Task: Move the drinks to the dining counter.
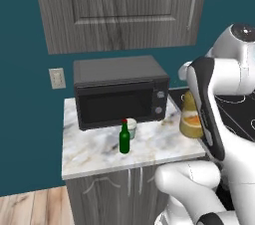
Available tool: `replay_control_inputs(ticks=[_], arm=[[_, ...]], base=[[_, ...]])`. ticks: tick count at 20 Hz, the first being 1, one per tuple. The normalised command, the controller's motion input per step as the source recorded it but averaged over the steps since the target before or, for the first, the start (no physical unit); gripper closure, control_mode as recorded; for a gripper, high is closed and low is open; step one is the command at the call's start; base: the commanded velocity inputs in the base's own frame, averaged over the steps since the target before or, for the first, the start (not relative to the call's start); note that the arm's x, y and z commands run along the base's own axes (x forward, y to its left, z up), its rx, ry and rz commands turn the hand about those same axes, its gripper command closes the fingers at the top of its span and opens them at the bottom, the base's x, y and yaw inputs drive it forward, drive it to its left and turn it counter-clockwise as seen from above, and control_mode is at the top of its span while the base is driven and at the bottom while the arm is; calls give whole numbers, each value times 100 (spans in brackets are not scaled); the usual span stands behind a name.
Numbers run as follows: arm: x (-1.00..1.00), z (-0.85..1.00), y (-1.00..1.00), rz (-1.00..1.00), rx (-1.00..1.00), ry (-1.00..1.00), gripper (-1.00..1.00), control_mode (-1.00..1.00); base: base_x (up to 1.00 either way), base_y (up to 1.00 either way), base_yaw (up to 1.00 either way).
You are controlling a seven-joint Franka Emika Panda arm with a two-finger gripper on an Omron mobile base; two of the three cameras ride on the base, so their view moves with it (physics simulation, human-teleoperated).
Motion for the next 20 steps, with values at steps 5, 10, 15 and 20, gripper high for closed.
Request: replay_control_inputs(ticks=[5,10,15,20], arm=[[-49,41,0,0,0,0,100,-100],[-23,13,1,3,0,-3,100,-100],[-19,0,13,20,0,-3,100,-100],[0,0,0,0,0,0,100,100]], base=[[0,0,0],[0,0,0],[0,0,0],[-39,41,55]])
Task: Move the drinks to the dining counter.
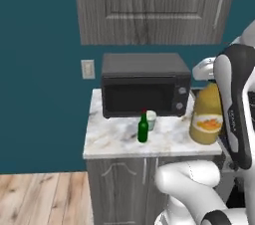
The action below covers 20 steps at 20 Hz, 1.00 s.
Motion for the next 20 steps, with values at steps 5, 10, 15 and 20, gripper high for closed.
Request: replay_control_inputs(ticks=[5,10,15,20], arm=[[0,0,0,0,0,0,100,100],[0,0,0,0,0,0,100,100],[0,0,0,0,0,0,100,100],[0,0,0,0,0,0,100,100]], base=[[-13,77,79],[-17,29,95],[-14,3,100],[-3,1,100]])
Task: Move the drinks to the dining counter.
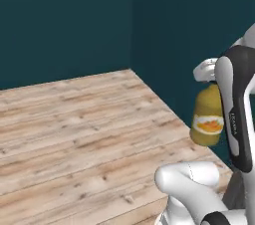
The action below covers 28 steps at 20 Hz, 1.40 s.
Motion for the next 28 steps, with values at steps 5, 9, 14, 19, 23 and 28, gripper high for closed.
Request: replay_control_inputs(ticks=[5,9,14,19,23,28], arm=[[0,0,0,0,0,0,100,100],[0,0,0,0,0,0,100,100],[0,0,0,0,0,0,100,100],[0,0,0,0,0,0,100,100],[0,0,0,0,0,0,100,100],[0,0,0,0,0,0,100,100]], base=[[0,4,100],[0,14,99],[26,6,93],[100,-15,76],[100,-25,68],[100,-16,59]])
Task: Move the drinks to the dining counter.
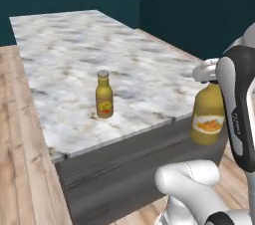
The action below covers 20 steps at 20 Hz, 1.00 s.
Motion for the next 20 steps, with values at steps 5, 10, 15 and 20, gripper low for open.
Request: replay_control_inputs(ticks=[5,10,15,20], arm=[[0,0,0,0,0,0,100,100],[0,0,0,0,0,0,100,100],[0,0,0,0,0,0,100,100],[0,0,0,0,0,0,100,100]], base=[[88,-34,45],[73,-52,19],[68,-36,3],[100,-23,0]])
